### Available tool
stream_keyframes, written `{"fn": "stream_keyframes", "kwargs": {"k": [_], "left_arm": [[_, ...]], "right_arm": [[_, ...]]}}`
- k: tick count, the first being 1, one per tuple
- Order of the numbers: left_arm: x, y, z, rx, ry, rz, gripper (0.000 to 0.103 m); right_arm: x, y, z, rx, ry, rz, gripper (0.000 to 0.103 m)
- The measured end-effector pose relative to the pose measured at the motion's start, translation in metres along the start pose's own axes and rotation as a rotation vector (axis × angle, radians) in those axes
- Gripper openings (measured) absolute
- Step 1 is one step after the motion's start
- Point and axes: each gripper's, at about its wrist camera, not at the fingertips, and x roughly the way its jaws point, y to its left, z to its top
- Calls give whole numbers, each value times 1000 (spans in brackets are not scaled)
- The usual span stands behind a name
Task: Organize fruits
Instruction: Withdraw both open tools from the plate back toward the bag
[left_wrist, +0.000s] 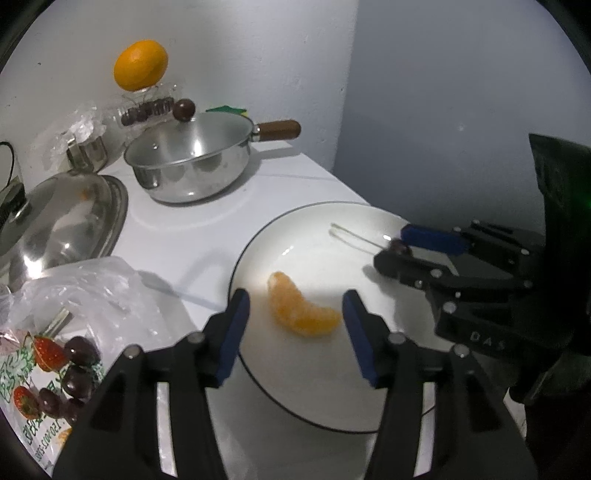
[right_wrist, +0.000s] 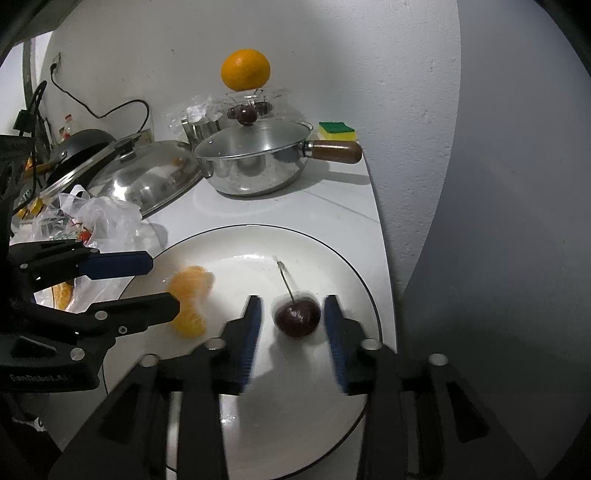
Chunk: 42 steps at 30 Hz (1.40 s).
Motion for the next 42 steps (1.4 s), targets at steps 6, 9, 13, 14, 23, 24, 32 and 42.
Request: {"fn": "stream_keyframes", "kwargs": {"k": [6, 9, 13, 14, 23, 24, 32, 42], "left_arm": [[-14, 4, 0, -10, -32, -1, 73], [-22, 6, 0, -16, -49, 8, 74], [-31, 11, -3, -31, -65, 16, 80], [-34, 12, -4, -35, -68, 17, 80], [-60, 21, -11, -64, -103, 19, 92], [-64, 22, -12, -65, -107, 20, 92], [-90, 33, -26, -75, -126, 39, 92], [-119, 58, -44, -110, -145, 74, 92]], "right_arm": [[-9, 4, 4, -3, -12, -18, 44], [-14, 8, 5, -7, -16, -23, 44], [-21, 15, 6, -15, -21, -26, 44], [-23, 17, 6, -16, -24, -25, 44], [-40, 37, 9, -30, -39, -21, 48], [-42, 40, 10, -33, -43, -19, 50], [-54, 63, 13, -50, -56, -14, 51], [-59, 96, 14, -71, -57, -4, 51]]}}
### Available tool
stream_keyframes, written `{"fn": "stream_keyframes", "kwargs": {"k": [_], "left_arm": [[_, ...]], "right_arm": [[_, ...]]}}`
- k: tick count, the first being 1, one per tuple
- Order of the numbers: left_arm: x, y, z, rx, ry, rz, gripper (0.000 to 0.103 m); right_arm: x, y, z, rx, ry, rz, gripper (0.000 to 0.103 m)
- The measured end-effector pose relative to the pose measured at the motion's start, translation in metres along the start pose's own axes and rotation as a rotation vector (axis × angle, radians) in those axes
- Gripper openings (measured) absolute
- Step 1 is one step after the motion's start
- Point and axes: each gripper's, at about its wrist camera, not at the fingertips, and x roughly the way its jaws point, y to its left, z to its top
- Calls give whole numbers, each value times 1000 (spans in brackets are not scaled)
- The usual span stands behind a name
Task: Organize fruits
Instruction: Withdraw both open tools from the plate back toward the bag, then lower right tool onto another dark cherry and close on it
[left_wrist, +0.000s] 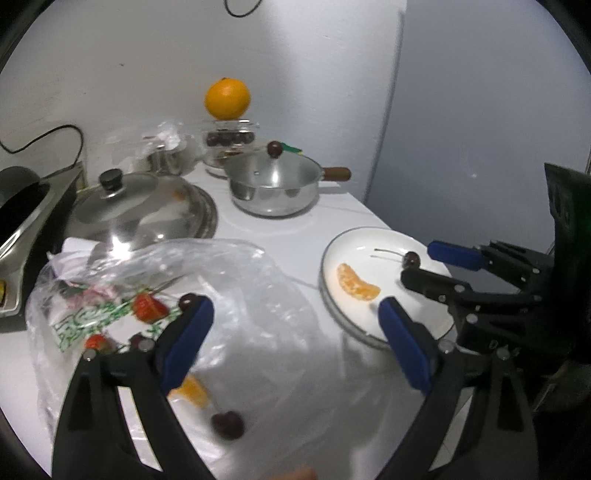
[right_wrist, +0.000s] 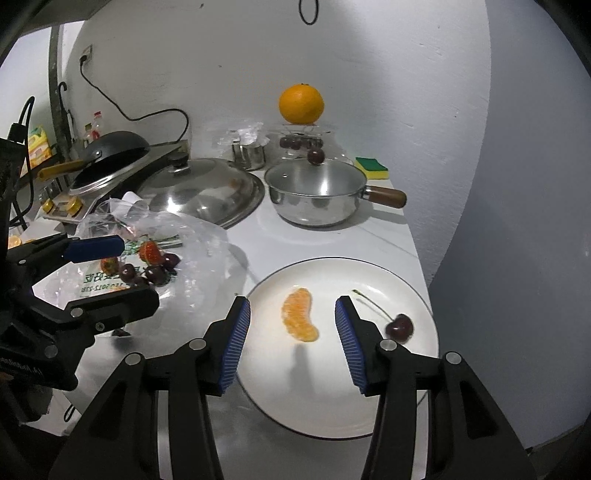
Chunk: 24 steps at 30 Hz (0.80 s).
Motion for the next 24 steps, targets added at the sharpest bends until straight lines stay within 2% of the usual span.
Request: {"fn": "stream_keyframes", "kwargs": {"k": [24], "left_arm": [[-59, 88, -52, -106, -20, 70, 92]], "right_arm": [[1, 101, 6, -92, 23, 40, 51]]}}
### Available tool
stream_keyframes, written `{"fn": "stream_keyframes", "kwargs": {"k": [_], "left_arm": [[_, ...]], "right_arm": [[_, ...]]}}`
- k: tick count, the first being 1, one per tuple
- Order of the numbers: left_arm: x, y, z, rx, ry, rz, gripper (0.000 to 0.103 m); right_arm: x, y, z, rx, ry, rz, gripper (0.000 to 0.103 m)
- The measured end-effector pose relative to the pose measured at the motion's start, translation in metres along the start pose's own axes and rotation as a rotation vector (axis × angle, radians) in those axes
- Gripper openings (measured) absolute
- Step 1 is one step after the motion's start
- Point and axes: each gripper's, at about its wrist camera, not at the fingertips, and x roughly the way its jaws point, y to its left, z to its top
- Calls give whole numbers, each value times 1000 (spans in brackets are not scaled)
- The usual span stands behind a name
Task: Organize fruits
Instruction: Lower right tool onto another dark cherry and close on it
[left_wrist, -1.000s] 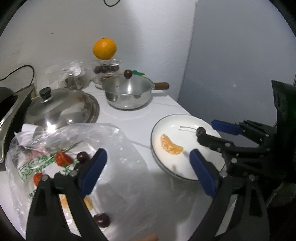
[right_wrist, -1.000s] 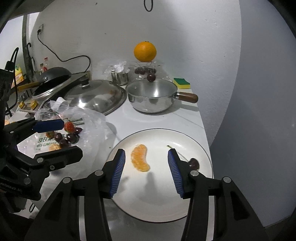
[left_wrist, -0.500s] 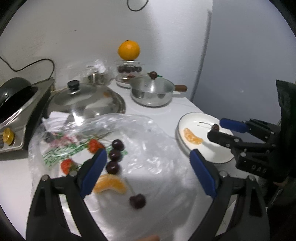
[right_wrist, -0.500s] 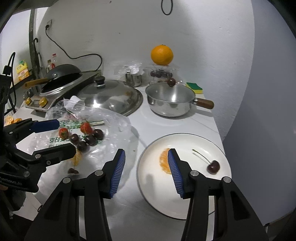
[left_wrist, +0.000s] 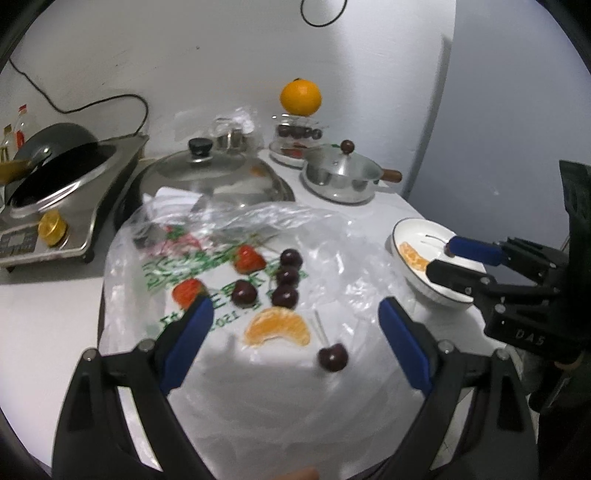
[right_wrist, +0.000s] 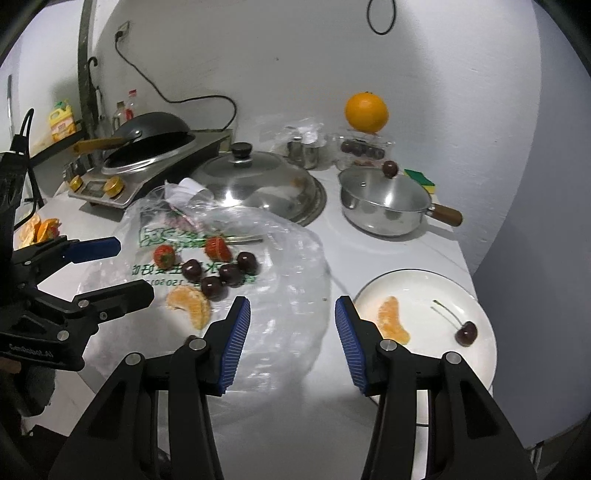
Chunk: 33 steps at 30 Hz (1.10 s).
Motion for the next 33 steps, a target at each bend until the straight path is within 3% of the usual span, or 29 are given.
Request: {"fn": "stream_keyframes", "kwargs": {"k": [17, 33], "left_arm": [[-5, 44, -31, -45, 35, 20, 92], [2, 55, -42, -47, 60, 43, 92]], "right_arm": [[37, 60, -14, -21, 93, 62, 51], [66, 69, -32, 10, 170, 94, 51]]}}
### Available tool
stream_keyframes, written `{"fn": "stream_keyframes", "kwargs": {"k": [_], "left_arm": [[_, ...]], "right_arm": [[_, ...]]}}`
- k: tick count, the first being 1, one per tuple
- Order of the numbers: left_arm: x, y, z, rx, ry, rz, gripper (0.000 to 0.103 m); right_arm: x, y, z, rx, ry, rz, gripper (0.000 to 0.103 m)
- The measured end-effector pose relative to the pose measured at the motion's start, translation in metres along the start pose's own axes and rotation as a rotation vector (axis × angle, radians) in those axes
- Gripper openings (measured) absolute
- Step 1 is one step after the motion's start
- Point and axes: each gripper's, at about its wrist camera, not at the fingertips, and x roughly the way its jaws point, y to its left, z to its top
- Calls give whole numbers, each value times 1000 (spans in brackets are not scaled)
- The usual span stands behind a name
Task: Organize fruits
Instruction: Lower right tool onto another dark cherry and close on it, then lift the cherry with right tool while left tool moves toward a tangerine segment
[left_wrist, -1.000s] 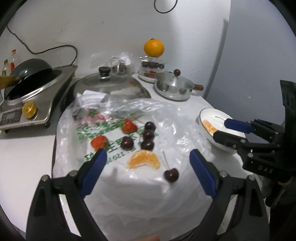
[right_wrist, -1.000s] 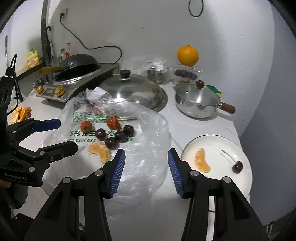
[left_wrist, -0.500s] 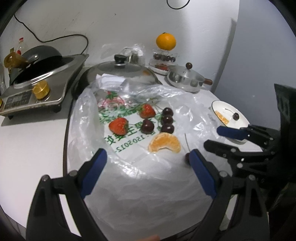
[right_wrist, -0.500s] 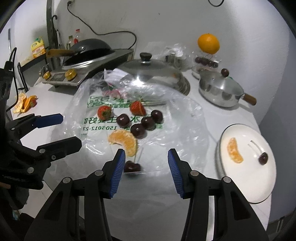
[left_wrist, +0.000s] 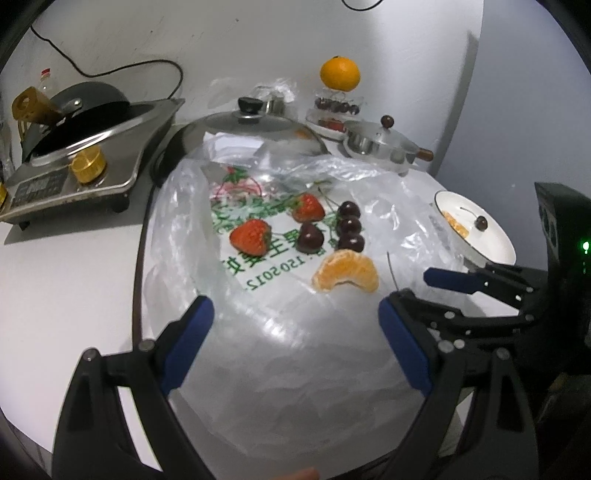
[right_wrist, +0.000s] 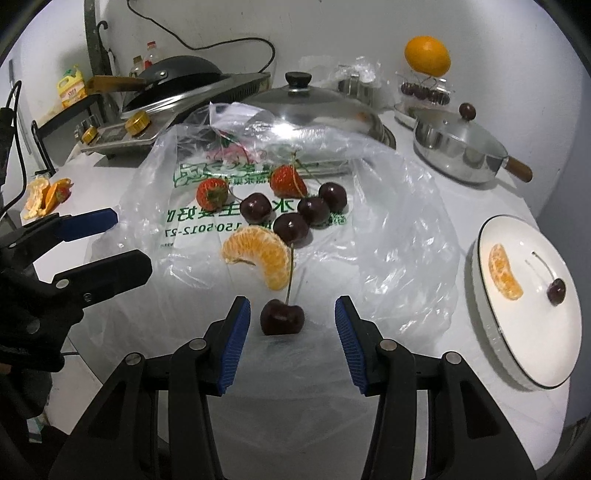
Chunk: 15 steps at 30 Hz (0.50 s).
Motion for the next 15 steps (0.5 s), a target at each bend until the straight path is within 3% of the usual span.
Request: {"fn": "stream_keyframes", "kwargs": {"k": [6, 15], "left_arm": [[1, 0, 0, 6, 3, 6, 92], [1, -13, 9, 35, 0, 10, 92]], "right_arm": [[7, 5, -2, -11, 13, 29, 50], [13, 2, -8, -20, 32, 33, 33]]}}
